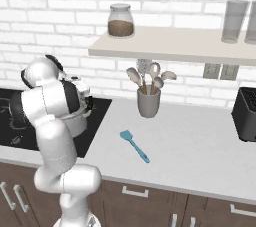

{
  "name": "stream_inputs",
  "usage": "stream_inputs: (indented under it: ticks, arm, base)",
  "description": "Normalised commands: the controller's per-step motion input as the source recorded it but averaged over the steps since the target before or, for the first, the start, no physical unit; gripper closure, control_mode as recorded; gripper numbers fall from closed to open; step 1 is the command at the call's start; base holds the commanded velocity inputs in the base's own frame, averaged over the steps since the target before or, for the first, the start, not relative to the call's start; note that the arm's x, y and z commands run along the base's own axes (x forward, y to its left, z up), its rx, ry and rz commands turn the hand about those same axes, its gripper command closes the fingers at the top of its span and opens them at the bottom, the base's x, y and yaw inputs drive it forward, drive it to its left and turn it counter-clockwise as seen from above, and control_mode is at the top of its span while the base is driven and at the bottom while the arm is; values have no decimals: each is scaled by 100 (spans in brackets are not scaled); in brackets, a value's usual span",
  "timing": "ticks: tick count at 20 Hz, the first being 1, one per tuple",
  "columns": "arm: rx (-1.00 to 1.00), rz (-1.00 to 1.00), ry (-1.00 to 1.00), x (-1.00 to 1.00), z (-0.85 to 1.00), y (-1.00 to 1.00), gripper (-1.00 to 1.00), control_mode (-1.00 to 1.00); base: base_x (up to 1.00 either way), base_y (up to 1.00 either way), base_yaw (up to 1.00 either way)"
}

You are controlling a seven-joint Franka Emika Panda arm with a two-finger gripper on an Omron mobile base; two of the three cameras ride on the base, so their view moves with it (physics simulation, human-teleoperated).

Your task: Put the eggplant and sweet potato in the pot. Retrieve the spatula and lightly stir the vegetables in the pot.

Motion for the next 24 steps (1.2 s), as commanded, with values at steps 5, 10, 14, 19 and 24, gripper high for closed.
stream_inputs:
  ticks: [5,10,14,19,24]
  arm:
    - [19,0,-21,-100,-9,-100,-100,-100]
    - [17,5,-28,-78,5,-100,-100,-100]
    - [20,16,-15,-21,-14,-100,-100,-100]
    - [13,20,-5,0,-14,-100,-100,-100]
    - [30,28,0,13,-57,-97,-100,-100]
  base:
    - [0,0,0]
    - [0,0,0]
    - [0,0,0]
    - [0,0,0]
    - [0,0,0]
